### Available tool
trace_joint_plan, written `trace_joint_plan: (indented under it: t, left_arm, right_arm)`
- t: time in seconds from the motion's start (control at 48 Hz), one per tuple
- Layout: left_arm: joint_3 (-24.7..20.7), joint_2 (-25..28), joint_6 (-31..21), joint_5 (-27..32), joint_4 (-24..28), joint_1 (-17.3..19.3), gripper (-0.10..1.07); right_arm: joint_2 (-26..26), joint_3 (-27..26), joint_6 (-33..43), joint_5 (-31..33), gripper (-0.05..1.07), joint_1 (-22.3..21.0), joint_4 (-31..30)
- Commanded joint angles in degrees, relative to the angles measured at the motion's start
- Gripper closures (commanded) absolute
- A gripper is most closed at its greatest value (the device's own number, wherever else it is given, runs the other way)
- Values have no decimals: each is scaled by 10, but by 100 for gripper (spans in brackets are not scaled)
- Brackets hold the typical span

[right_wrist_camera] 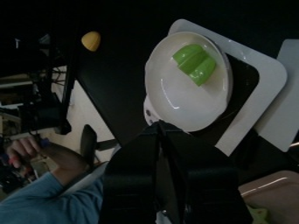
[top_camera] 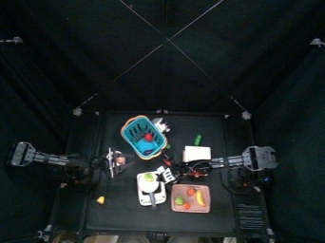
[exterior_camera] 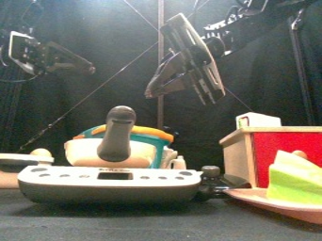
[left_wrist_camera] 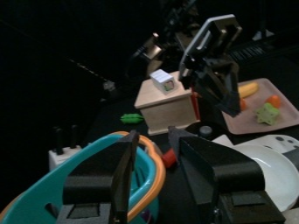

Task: Grab starfruit bottom

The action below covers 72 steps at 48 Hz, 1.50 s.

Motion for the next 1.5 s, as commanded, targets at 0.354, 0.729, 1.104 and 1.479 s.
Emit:
trace_joint_plan:
  t: [0.354, 0.729, 1.104, 1.479]
  left_arm:
    - [8, -24, 3, 12, 2, -2, 22]
    - [14, -24, 2, 18, 0, -2, 22]
    - [20, -24, 3, 18, -3, 2, 22]
    - [19, -24, 3, 18, -3, 2, 22]
  right_arm:
    - [69, -184, 207, 222, 54, -3, -163]
    - [119, -265, 338, 327, 48, 3, -361]
    - [133, -244, 342, 271, 9, 3, -330]
    - [177, -282, 352, 269, 7, -1, -330]
